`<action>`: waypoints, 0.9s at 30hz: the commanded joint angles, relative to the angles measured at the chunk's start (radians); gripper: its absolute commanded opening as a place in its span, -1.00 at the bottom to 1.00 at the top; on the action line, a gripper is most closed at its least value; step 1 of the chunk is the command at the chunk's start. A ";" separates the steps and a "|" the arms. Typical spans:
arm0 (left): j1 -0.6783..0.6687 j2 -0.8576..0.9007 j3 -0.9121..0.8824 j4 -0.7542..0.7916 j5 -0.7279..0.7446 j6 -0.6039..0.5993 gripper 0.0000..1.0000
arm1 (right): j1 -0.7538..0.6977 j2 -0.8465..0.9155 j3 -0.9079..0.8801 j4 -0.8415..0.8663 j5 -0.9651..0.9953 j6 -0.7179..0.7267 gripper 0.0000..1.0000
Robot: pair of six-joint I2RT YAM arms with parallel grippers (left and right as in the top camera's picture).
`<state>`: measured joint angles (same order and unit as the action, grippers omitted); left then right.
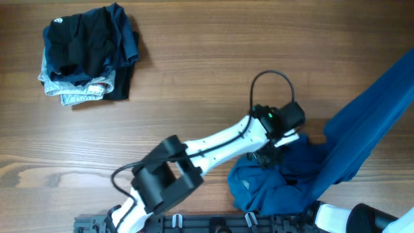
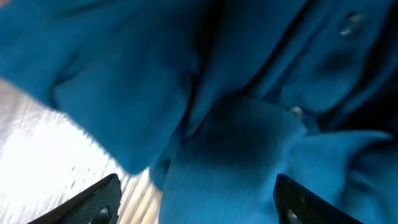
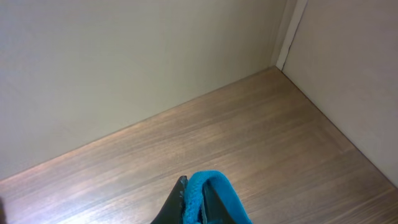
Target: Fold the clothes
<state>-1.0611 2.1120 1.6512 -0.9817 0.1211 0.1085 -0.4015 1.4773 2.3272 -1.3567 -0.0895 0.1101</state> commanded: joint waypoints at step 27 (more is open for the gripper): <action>0.621 0.032 -0.009 0.039 -0.227 -0.103 -0.92 | -0.006 0.022 0.003 0.009 -0.070 -0.006 -0.91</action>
<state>-0.4862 2.1838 1.6424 -0.9798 -0.0898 0.0204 -0.4023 1.4834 2.3272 -1.3540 -0.1375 0.1101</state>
